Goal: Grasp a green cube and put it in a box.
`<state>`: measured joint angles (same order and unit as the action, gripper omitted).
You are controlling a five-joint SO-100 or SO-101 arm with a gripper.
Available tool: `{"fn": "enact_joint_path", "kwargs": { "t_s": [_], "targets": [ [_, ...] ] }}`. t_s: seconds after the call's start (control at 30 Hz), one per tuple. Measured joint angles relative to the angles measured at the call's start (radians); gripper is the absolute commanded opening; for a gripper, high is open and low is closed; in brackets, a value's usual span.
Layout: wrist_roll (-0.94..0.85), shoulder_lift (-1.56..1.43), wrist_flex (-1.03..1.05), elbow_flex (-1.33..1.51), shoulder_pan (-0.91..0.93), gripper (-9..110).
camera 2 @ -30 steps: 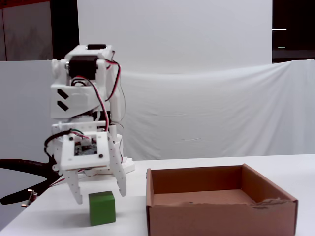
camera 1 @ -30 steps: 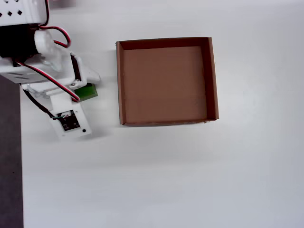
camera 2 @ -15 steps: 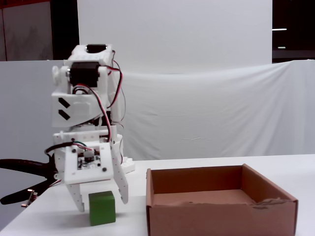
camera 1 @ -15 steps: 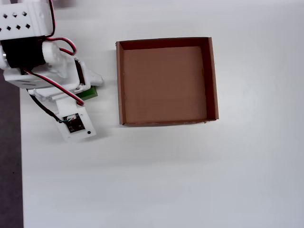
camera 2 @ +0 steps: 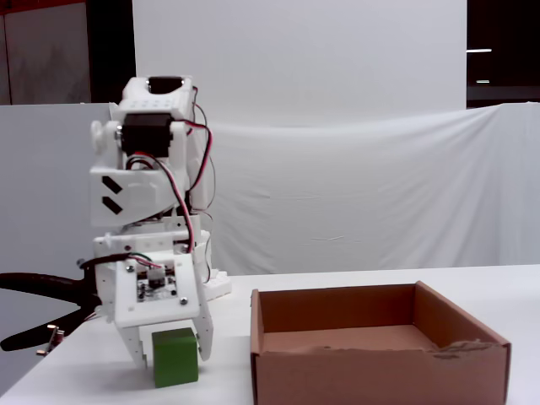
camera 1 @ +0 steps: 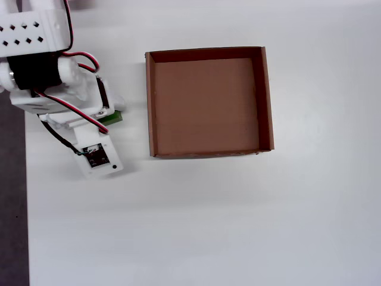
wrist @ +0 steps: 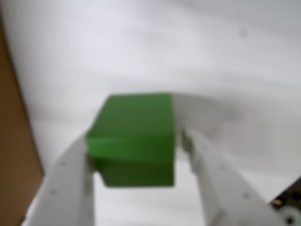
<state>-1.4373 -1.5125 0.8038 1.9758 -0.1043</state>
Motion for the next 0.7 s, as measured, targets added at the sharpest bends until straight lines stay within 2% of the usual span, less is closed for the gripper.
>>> {"fn": "enact_joint_path", "kwargs": {
  "t_s": [0.7],
  "targets": [
    [0.000, 0.000, -0.014, 0.000, 0.002, 14]
  ]
}}
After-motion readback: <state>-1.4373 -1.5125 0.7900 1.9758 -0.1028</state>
